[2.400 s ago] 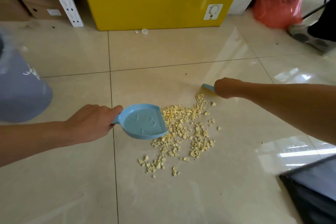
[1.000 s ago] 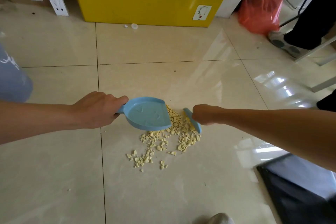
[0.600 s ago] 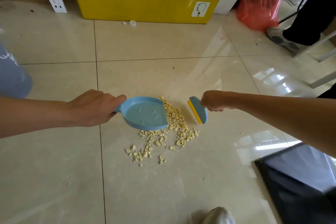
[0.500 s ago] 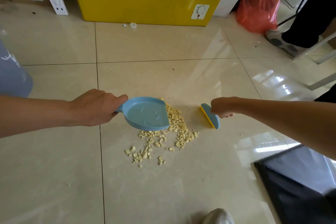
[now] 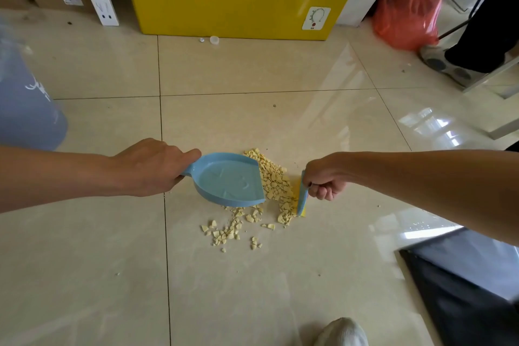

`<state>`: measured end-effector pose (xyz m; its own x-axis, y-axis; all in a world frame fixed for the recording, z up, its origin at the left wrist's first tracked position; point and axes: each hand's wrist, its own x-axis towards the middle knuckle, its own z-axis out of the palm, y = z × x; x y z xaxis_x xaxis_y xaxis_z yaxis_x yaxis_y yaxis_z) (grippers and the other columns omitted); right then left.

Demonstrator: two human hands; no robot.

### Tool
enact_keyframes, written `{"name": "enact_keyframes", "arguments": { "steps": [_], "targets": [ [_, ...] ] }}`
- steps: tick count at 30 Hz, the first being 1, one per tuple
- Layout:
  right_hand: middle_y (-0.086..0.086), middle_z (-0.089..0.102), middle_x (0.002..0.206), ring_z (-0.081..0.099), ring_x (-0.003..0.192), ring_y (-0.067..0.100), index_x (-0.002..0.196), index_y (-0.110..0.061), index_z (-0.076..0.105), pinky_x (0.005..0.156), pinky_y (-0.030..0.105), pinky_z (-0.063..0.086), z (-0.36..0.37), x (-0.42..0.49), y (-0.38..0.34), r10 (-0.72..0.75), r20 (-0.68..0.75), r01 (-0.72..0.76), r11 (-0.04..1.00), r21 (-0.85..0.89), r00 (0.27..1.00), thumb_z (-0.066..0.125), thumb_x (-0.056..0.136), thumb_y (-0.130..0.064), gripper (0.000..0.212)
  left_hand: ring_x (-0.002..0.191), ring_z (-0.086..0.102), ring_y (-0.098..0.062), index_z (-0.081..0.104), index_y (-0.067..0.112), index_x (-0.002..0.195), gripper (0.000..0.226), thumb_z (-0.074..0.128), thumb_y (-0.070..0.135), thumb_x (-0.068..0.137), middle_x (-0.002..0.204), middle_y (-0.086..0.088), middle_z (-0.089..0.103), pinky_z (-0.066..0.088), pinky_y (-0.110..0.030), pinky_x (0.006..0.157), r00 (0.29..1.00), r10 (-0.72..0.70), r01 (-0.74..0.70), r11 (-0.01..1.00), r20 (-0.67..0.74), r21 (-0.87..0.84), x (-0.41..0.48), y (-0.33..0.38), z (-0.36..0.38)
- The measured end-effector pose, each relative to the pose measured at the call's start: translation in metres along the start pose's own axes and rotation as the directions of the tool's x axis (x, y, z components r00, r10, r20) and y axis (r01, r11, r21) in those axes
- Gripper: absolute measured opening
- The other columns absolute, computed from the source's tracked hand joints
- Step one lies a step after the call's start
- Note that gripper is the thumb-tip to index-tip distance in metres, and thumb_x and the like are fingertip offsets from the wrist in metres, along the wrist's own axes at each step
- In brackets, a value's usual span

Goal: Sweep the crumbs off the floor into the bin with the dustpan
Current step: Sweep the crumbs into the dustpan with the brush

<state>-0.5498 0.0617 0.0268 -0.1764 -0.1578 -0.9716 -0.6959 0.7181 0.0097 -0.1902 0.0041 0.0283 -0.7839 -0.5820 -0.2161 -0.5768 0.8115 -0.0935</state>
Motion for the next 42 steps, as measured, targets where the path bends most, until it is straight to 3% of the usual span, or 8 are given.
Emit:
{"name": "enact_keyframes", "arguments": {
  "steps": [7,13,20,25,28,31,35,42],
  "targets": [
    [-0.002,0.033,0.047,0.027,0.036,0.010,0.068,-0.013,0.039,0.037,0.019,0.018,0.004,-0.002,-0.026,-0.071,0.024,0.068,0.989,0.129,0.997,0.028,0.096,-0.008,0.031,0.042,0.029,-0.010,0.045,0.024,0.115,0.022,0.046,0.024,0.093,0.056,0.007,0.034,0.021,-0.024,0.043,1.000,-0.006,0.005,0.998,0.009,0.062,-0.009,-0.005,0.004],
    [-0.003,0.031,0.045,0.026,0.033,0.009,0.066,-0.013,0.039,0.036,0.018,0.017,0.005,-0.011,-0.032,-0.132,-0.010,0.132,0.986,0.106,0.991,0.027,0.096,-0.007,0.033,0.042,0.028,-0.009,0.045,0.025,0.115,0.023,0.048,0.025,0.092,0.055,0.008,0.031,0.020,-0.024,0.044,0.999,-0.030,0.028,0.998,0.023,0.064,-0.015,-0.015,0.009],
    [-0.003,0.032,0.047,0.025,0.038,0.010,0.070,-0.014,0.038,0.040,0.019,0.016,-0.021,-0.040,-0.042,-0.275,-0.110,0.249,0.946,-0.208,0.955,0.034,0.094,-0.010,0.025,0.040,0.029,-0.008,0.043,0.024,0.108,0.018,0.048,0.024,0.091,0.052,0.007,0.033,0.021,-0.024,0.043,0.999,-0.045,0.046,0.999,-0.007,0.011,-0.011,-0.018,0.006],
    [-0.003,0.031,0.052,0.020,0.041,0.010,0.066,-0.017,0.042,0.041,0.021,0.015,-0.004,-0.044,-0.062,-0.298,0.091,0.310,0.881,-0.358,0.950,0.041,0.091,-0.015,0.025,0.035,0.030,-0.014,0.044,0.023,0.095,0.019,0.059,0.022,0.085,0.045,0.007,0.029,0.025,-0.025,0.040,0.994,0.008,-0.014,0.999,-0.111,-0.046,-0.016,-0.031,0.003],
    [-0.004,0.028,0.050,0.018,0.039,0.010,0.068,-0.017,0.044,0.039,0.018,0.014,0.023,-0.033,-0.069,-0.281,0.174,0.330,0.840,-0.431,0.944,0.048,0.091,-0.018,0.024,0.044,0.045,-0.017,0.045,0.024,0.094,0.018,0.059,0.019,0.083,0.054,0.008,0.043,0.036,-0.027,0.041,0.986,0.058,-0.068,0.996,-0.155,-0.061,-0.022,-0.042,0.004],
    [-0.003,0.033,0.052,0.022,0.039,0.011,0.085,-0.011,0.055,0.038,0.018,0.017,0.055,-0.022,-0.072,-0.349,0.204,0.404,0.782,-0.474,0.915,0.056,0.096,-0.028,0.021,0.057,0.055,-0.017,0.048,0.025,0.096,0.022,0.061,0.017,0.080,0.065,0.010,0.054,0.044,-0.031,0.044,0.986,0.065,-0.074,0.996,-0.156,-0.048,-0.030,-0.051,0.006],
    [-0.001,0.040,0.056,0.029,0.043,0.012,0.112,-0.003,0.059,0.041,0.021,0.026,0.103,-0.002,-0.078,-0.424,0.254,0.492,0.694,-0.526,0.870,0.052,0.100,-0.030,0.031,0.055,0.056,-0.018,0.051,0.024,0.101,0.030,0.068,0.016,0.077,0.063,0.010,0.055,0.045,-0.030,0.042,0.989,0.045,-0.052,0.998,-0.143,-0.046,-0.044,-0.061,0.016],
    [0.015,0.072,0.087,0.070,0.084,0.036,0.097,-0.005,0.069,0.075,0.042,0.059,0.140,0.023,-0.102,-0.524,0.232,0.460,0.359,-0.812,0.819,0.051,0.093,-0.042,0.041,0.057,0.057,-0.018,0.046,0.027,0.102,0.023,0.059,0.022,0.084,0.065,0.007,0.056,0.048,-0.033,0.048,0.998,0.015,-0.018,0.999,-0.057,-0.043,-0.066,-0.059,0.026]
  ]
}}
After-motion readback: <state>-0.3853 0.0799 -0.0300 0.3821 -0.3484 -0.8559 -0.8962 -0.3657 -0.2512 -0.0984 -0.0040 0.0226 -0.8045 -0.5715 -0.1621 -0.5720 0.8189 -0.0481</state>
